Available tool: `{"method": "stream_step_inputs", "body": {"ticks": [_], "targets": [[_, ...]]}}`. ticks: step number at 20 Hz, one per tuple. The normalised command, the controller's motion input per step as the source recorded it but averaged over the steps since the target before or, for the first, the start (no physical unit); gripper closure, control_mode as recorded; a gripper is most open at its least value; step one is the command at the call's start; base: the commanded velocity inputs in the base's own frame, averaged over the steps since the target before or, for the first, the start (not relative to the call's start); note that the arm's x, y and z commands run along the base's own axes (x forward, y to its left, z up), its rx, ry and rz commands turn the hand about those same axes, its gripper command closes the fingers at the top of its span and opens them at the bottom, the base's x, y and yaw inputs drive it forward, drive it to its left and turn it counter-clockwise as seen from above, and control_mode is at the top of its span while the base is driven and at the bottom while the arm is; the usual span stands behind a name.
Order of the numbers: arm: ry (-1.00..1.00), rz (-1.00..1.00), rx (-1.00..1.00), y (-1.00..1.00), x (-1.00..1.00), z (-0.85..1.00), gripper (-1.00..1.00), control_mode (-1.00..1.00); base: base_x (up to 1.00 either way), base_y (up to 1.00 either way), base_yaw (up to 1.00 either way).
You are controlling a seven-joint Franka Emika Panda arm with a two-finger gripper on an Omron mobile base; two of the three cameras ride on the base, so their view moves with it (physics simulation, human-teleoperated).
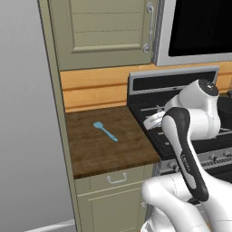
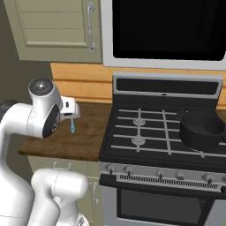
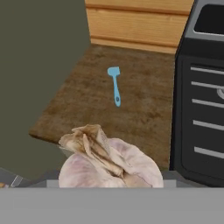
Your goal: Put the sweet potato and garlic in the pot. Retrieve the spatula and lightly stir the vegetables in the pot.
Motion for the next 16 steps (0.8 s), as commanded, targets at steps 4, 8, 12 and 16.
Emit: {"method": "stream_step_inputs", "body": {"ticks": [4, 8, 12, 16], "targets": [[0.00, 0.00, 0.00, 0.00, 0.00, 0.00, 1.00, -1.00, 0.00, 0.00, 0.00], [0.00, 0.00, 0.00, 0.00, 0.00, 0.00, 1.00, -1.00, 0.00, 0.00, 0.00], [0.00, 0.00, 0.00, 0.00, 0.00, 0.00, 1.00, -1.00, 0.00, 0.00, 0.00], [0.00, 0.00, 0.00, 0.00, -0.07, 0.00, 1.00, 1.00, -0.02, 0.00, 0.00]]}}
